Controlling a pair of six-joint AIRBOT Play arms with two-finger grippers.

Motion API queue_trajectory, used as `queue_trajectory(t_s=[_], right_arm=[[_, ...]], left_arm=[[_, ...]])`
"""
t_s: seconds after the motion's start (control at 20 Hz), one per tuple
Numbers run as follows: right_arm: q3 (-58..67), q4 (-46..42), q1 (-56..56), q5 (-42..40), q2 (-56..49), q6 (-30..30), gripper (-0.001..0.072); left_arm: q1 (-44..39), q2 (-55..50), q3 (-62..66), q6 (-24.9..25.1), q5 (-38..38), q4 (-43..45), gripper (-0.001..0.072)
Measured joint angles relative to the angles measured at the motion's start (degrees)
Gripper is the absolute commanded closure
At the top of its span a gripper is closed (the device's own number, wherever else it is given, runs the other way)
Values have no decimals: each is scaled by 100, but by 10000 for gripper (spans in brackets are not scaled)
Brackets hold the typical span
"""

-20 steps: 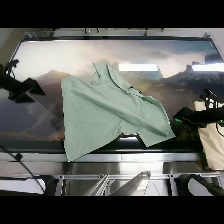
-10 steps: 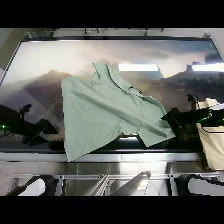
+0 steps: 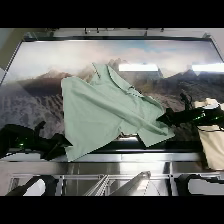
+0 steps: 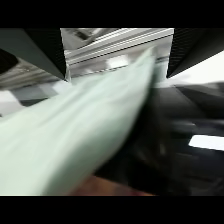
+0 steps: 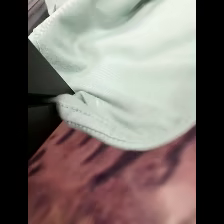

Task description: Fold the shirts.

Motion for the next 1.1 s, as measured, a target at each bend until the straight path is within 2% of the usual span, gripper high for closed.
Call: queue_trajectory(t_s=[0.05,0.1,0.15,0.2,0.45,0.6,0.8,0.95,1.1], right_arm=[[0,39,2,13,-2,-11,691],[0,74,4,15,-2,-13,690],[0,122,7,22,-2,-28,691],[0,177,7,37,-4,-39,691],[44,503,-31,463,188,-280,692],[321,953,-304,1145,813,-481,692],[1158,2900,-1084,1912,2369,-675,691],[1895,4363,-1803,1631,3670,-743,691],[2579,5136,-2413,1016,4680,-763,691]], left_arm=[[-151,-92,-92,55,-129,-234,22],[-302,-221,-151,96,-201,-409,300],[-463,-380,-184,166,-282,-459,609],[-629,-568,-173,234,-426,-450,691],[-1217,-885,452,564,-511,-584,688],[-1097,-133,1215,715,201,-903,687],[-13,1556,3128,841,597,-1690,686],[1051,2380,5128,870,544,-2000,685],[1543,2433,7252,809,402,-2127,685]])
